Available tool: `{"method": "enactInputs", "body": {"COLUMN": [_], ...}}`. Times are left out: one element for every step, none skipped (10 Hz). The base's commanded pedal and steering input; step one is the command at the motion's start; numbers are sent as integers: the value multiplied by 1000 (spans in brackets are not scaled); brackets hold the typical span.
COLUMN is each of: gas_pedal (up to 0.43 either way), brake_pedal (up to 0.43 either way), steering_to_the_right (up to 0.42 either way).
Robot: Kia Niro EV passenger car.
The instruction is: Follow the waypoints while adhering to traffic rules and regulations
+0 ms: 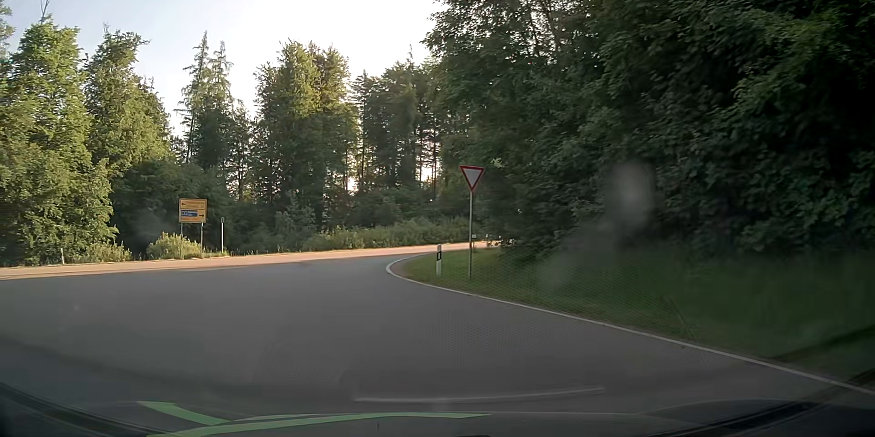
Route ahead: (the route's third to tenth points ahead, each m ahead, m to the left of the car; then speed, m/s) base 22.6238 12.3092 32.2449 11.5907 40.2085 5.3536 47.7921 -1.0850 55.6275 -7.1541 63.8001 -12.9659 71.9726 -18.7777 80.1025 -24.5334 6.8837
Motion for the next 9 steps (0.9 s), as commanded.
{"method": "enactInputs", "body": {"gas_pedal": [0, 0, 0, 0, 0, 0, 0, 0, 0], "brake_pedal": [0, 0, 0, 0, 0, 0, 0, 0, 0], "steering_to_the_right": [-128, -118, -108, -102, -99, -97, -90, -80, -67]}}
